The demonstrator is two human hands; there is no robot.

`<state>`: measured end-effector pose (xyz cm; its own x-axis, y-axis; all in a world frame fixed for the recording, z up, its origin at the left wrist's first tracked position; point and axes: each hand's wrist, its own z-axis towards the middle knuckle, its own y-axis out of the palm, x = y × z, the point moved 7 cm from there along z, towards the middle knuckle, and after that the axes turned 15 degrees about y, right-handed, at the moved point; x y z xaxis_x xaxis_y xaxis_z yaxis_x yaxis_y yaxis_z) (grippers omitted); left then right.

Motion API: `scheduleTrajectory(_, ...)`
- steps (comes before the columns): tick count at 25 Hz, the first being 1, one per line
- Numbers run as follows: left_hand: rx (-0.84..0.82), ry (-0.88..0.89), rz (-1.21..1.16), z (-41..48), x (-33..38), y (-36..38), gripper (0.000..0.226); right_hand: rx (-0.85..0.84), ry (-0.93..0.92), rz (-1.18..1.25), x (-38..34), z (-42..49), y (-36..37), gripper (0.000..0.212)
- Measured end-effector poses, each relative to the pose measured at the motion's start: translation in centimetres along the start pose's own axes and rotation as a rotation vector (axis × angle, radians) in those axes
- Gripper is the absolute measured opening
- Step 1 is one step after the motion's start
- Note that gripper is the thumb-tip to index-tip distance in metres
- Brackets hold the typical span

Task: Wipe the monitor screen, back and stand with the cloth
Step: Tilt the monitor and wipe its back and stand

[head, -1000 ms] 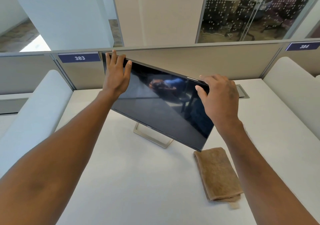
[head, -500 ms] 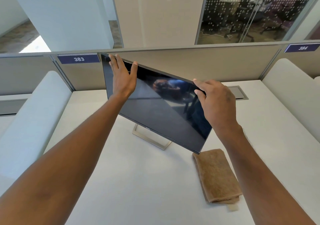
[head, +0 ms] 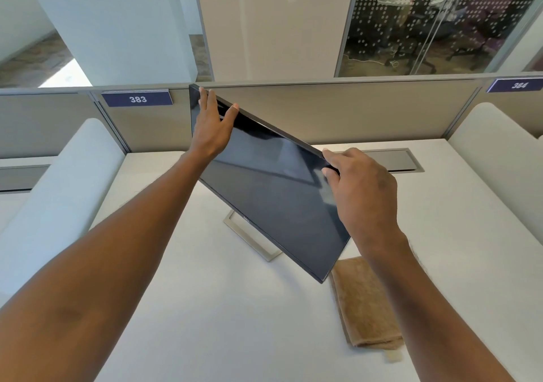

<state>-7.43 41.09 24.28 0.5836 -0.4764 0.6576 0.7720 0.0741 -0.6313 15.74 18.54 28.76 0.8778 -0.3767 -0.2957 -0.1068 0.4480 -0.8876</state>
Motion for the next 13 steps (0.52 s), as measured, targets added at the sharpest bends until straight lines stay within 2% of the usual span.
scheduleTrajectory(10,-0.085,0.036,-0.143,1.2,0.5,0.5,0.074,-0.101,0.018,-0.05,-2.4,-3.1,-1.5,0.026)
scheduleTrajectory(13,-0.089,0.022,-0.191,1.8,-0.9,0.6,0.077,-0.136,0.03,-0.015,-3.1,-4.2,-1.8,0.035)
